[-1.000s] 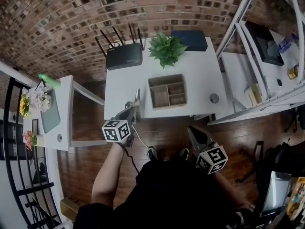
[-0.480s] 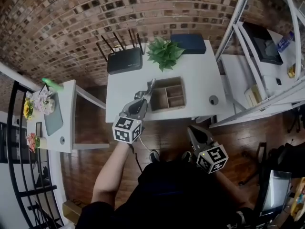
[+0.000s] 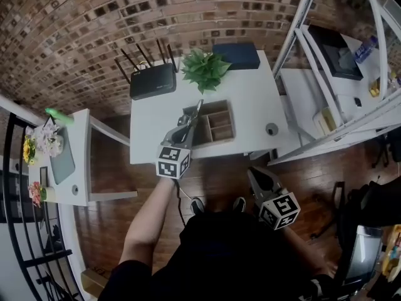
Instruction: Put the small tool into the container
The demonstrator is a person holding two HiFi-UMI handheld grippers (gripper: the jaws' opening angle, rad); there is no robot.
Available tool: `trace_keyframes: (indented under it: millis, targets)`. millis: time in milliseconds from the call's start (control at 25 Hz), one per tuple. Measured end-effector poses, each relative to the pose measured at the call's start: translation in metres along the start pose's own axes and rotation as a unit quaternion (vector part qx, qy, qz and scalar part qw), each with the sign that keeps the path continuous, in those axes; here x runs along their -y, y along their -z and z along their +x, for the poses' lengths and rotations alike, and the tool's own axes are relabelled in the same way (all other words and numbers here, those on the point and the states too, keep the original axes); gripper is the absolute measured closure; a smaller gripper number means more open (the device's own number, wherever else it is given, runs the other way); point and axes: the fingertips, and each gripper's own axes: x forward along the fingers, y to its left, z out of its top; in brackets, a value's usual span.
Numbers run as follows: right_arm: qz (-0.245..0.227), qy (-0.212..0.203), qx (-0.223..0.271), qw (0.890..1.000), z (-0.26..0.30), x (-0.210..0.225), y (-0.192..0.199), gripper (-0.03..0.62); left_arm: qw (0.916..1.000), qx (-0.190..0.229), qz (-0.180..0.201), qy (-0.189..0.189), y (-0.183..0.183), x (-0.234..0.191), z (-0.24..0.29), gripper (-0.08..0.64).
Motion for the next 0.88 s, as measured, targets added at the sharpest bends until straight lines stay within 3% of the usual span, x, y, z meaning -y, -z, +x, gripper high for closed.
trace_keyframes:
  millis: [880]
  targets:
    - [-0.005,0.033,-0.009,0.999,-0.009,0.009,0.001,0.586,0.9988,-0.047,0.003,0.013,0.053,0.0,0.042,0.555]
